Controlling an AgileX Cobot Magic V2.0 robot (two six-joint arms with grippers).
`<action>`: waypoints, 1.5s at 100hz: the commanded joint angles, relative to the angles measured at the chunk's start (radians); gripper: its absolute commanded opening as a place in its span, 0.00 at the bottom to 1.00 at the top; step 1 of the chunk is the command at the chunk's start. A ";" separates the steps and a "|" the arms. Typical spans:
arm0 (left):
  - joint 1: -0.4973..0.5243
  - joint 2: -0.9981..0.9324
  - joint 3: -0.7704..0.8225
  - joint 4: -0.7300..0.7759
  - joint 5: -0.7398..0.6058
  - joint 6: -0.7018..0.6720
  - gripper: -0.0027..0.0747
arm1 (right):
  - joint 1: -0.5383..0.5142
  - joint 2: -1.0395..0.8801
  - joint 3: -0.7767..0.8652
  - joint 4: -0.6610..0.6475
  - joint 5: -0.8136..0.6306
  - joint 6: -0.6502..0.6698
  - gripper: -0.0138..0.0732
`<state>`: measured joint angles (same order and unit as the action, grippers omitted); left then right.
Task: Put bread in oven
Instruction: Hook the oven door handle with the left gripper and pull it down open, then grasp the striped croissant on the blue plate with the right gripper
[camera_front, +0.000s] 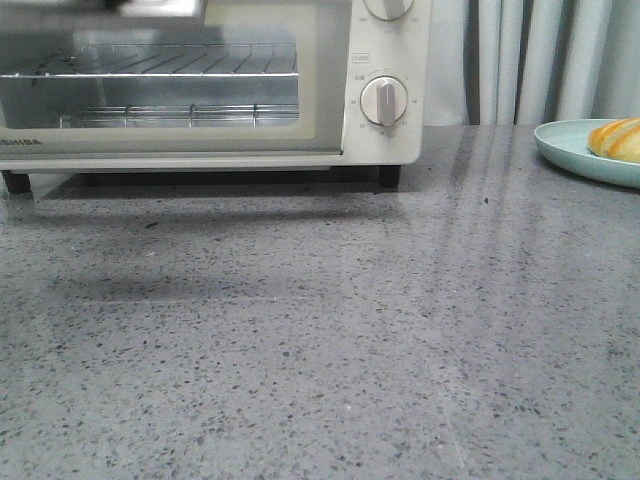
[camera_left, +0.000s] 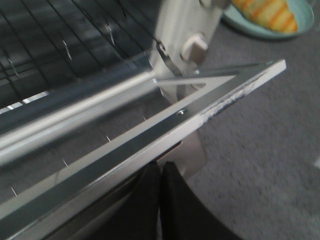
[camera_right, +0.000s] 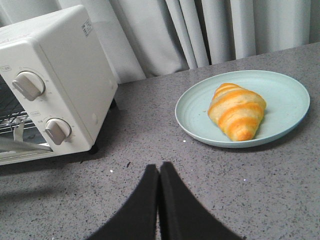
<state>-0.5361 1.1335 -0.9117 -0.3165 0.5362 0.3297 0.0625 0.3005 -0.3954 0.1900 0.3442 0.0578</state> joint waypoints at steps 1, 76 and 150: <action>-0.016 -0.002 0.020 0.022 -0.018 -0.003 0.01 | -0.006 0.017 -0.036 0.007 -0.075 -0.004 0.10; -0.018 -0.381 0.173 -0.017 -0.033 -0.003 0.01 | -0.006 0.359 -0.445 -0.260 0.222 -0.004 0.11; -0.018 -0.817 0.177 0.083 0.086 -0.003 0.01 | -0.119 1.299 -0.907 -0.331 0.383 0.056 0.61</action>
<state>-0.5555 0.3062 -0.7079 -0.2251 0.6715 0.3297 -0.0403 1.6022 -1.2654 -0.1232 0.7695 0.1084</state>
